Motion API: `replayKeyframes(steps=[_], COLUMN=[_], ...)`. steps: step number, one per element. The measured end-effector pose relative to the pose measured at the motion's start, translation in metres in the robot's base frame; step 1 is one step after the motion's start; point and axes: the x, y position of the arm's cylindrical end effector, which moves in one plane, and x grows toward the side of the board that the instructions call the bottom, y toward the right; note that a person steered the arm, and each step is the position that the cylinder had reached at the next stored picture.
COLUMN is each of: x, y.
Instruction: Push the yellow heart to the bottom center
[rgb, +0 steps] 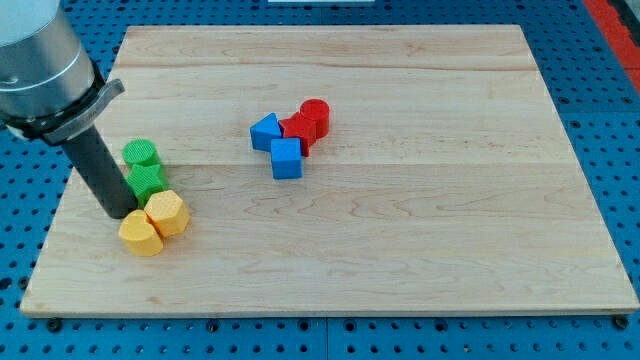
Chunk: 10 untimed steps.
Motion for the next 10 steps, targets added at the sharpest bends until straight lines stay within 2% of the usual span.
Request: replayKeyframes(steps=[1,2,4,6,8,10], x=[-0.020,-0.017,0.005,0.007,0.033,0.036], y=[0.000,-0.006,-0.048,-0.079,-0.089,-0.091])
